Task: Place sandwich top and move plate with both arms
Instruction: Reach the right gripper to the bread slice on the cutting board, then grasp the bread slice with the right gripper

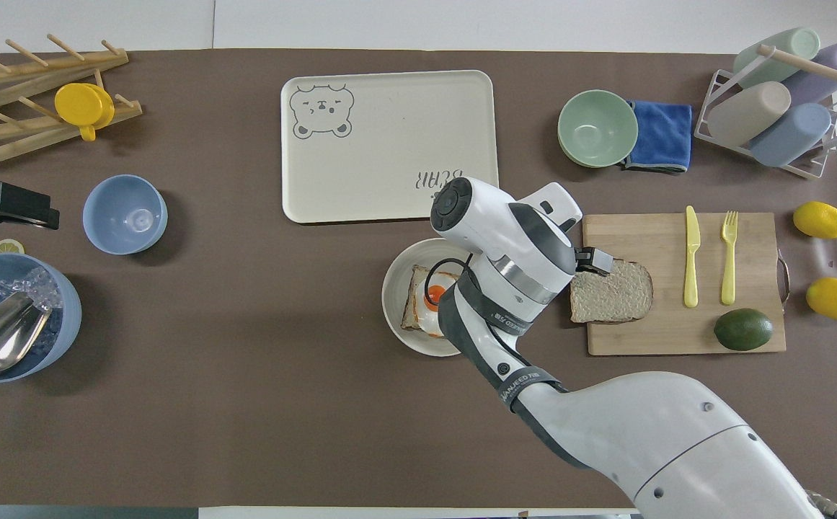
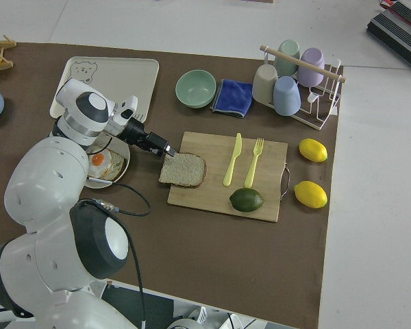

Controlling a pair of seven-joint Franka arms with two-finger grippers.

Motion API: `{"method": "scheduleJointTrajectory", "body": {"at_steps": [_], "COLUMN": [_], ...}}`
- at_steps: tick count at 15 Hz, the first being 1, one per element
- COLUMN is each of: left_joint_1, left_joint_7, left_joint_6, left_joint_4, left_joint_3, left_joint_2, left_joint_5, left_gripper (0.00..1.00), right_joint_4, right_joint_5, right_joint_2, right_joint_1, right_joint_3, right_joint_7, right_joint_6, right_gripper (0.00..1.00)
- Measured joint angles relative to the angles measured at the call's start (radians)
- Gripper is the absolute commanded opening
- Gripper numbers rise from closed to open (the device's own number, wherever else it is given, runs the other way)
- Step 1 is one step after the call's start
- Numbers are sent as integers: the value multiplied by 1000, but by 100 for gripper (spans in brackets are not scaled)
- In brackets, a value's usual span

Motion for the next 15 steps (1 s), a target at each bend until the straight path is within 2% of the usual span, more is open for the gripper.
{"method": "scheduleJointTrajectory", "body": {"at_steps": [5, 6, 8, 11, 12, 13, 14, 15], "left_joint_1": [0, 0, 0, 0, 0, 0, 0, 0], "left_joint_7": [0, 0, 0, 0, 0, 0, 0, 0], "left_joint_6": [0, 0, 0, 0, 0, 0, 0, 0], "left_joint_4": [0, 0, 0, 0, 0, 0, 0, 0], "left_joint_3": [0, 0, 0, 0, 0, 0, 0, 0], "left_joint_2": [0, 0, 0, 0, 0, 0, 0, 0], "left_joint_5": [0, 0, 0, 0, 0, 0, 0, 0], "left_gripper": [100, 100, 100, 100, 100, 100, 100, 100], "right_joint_4": [-31, -34, -37, -40, -41, -42, -43, -43], "right_joint_5": [0, 0, 0, 0, 0, 0, 0, 0], "right_joint_2": [-12, -12, -13, -17, -19, -20, -21, -21], "right_joint_1": [0, 0, 0, 1, 1, 1, 1, 1], "right_joint_3": [0, 0, 0, 0, 0, 0, 0, 0], "right_joint_7": [-9, -14, -21, -25, -31, -42, -54, -67], "right_joint_6": [-1, -3, -5, -11, -14, -14, -15, -16], "right_gripper": [100, 96, 79, 33, 28, 8, 0, 0]}}
